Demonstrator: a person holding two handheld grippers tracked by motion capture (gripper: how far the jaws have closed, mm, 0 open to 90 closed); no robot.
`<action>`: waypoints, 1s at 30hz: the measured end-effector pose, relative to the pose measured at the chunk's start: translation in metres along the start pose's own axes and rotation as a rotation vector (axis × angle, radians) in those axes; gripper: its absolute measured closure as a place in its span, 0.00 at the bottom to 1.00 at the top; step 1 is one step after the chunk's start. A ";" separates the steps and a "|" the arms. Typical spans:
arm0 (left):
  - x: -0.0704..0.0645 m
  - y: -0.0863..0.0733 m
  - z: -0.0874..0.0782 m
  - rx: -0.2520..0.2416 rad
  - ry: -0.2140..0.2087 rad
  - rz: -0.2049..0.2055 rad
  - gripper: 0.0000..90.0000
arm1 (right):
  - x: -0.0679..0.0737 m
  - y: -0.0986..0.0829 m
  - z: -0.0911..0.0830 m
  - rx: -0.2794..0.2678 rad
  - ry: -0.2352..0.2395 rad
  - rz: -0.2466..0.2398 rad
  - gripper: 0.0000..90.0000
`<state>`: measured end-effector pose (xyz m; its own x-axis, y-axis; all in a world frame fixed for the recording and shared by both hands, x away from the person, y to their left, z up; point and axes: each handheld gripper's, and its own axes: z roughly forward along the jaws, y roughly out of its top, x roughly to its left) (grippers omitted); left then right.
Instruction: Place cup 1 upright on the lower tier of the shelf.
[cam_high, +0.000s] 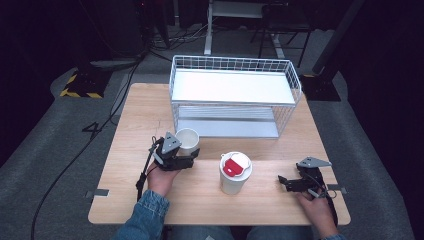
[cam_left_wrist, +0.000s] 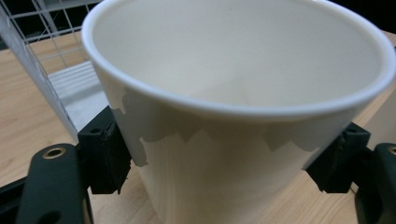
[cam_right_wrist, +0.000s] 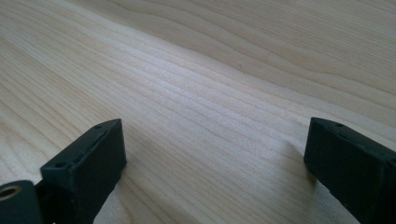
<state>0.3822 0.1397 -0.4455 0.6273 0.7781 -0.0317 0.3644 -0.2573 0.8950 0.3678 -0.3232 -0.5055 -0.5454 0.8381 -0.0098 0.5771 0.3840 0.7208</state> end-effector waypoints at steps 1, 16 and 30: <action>-0.001 0.002 0.000 0.004 -0.004 -0.002 0.24 | 0.000 0.000 0.000 0.000 0.000 0.000 0.06; -0.006 0.032 0.014 0.010 -0.023 0.048 0.24 | 0.000 0.000 0.000 0.000 0.000 0.000 0.06; -0.011 0.051 0.036 -0.054 -0.081 0.017 0.24 | 0.000 0.000 0.000 0.000 0.000 0.000 0.06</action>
<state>0.4189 0.0976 -0.4151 0.6879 0.7241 -0.0499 0.3167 -0.2375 0.9183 0.3678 -0.3233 -0.5055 -0.5455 0.8381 -0.0098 0.5771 0.3840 0.7207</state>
